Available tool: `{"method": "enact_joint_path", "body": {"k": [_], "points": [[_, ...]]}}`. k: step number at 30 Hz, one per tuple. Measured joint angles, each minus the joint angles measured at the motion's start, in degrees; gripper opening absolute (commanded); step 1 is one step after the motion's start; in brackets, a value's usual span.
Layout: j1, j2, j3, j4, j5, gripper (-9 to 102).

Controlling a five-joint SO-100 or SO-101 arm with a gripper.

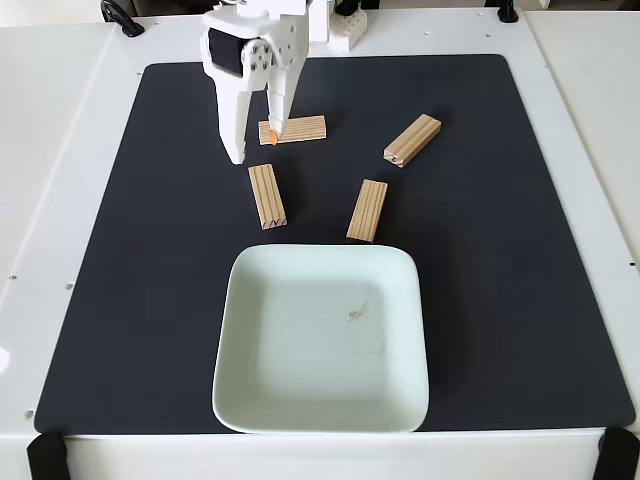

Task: Pick up the wooden block and place them on the plate.

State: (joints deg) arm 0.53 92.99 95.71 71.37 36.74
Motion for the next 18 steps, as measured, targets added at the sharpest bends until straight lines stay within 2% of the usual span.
{"method": "enact_joint_path", "body": {"k": [11, 18], "points": [[0.2, -1.2, -0.2, 2.3, 15.3, 38], [-0.4, -8.3, -1.8, 2.2, 23.0, 38]]}}
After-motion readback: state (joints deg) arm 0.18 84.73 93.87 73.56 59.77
